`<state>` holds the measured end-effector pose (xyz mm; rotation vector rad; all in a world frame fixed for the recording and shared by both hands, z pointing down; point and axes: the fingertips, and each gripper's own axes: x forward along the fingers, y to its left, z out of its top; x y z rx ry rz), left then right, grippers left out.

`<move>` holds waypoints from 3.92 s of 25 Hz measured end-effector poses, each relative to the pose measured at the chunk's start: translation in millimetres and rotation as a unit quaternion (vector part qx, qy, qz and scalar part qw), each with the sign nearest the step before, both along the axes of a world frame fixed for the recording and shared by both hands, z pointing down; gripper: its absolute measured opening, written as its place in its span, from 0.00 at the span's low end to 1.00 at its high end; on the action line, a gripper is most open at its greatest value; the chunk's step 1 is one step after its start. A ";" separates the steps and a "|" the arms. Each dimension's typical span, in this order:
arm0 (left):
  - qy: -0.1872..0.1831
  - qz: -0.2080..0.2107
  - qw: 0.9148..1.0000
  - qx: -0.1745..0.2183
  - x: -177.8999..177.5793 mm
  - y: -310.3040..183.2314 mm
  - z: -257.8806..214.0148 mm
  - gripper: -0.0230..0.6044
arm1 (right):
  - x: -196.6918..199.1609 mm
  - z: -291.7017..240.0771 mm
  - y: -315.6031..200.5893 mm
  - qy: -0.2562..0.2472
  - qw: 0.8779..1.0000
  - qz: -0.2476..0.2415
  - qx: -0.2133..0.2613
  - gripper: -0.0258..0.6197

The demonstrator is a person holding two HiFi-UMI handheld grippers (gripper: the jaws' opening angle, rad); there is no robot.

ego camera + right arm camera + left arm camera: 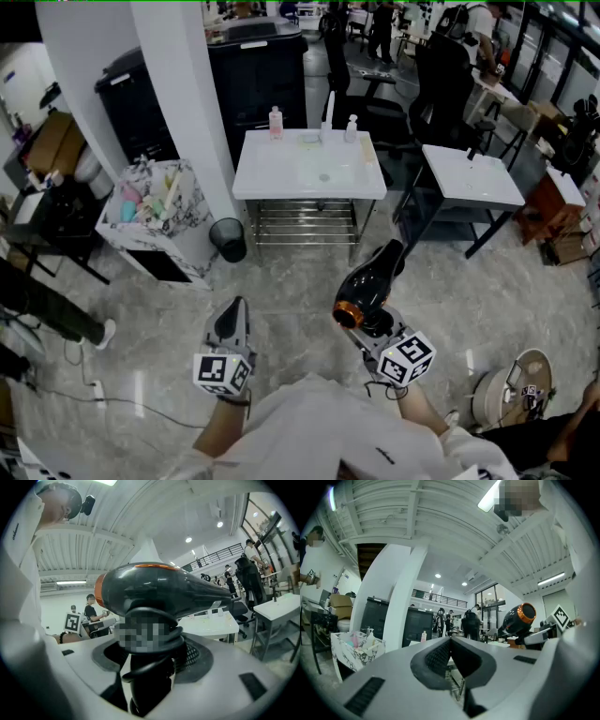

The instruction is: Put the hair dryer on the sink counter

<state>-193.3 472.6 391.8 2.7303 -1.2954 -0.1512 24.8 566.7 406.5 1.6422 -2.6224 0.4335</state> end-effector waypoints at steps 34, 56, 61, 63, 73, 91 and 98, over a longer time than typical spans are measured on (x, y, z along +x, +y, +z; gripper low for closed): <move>0.014 0.003 1.000 0.001 -64.3 -23.3 7.3 0.07 | -60.0 1.7 -34.4 0.015 1.000 0.003 -0.004 0.48; 0.008 -0.007 1.000 -0.010 -62.5 -110.2 23.8 0.07 | -73.6 18.6 -133.3 0.016 0.999 -0.026 -0.015 0.48; 0.008 -0.011 1.000 -0.007 -38.4 -156.3 18.6 0.07 | -53.4 16.0 -182.1 0.017 0.999 -0.037 -0.012 0.48; 0.008 -0.014 1.000 -0.006 -27.9 -175.5 16.7 0.07 | -43.9 14.7 -202.3 0.017 0.999 -0.043 -0.011 0.48; 0.001 -0.015 1.000 -0.007 40.1 -256.3 15.9 0.07 | 11.8 14.6 -284.0 0.023 0.998 -0.061 -0.007 0.48; -0.009 -0.028 0.999 -0.024 87.7 -338.6 30.3 0.07 | 55.4 30.8 -363.6 0.021 0.996 -0.083 -0.023 0.48; 0.001 -0.014 1.000 -0.016 96.0 -397.6 32.9 0.07 | 50.9 35.4 -413.9 0.027 0.996 -0.083 -0.022 0.48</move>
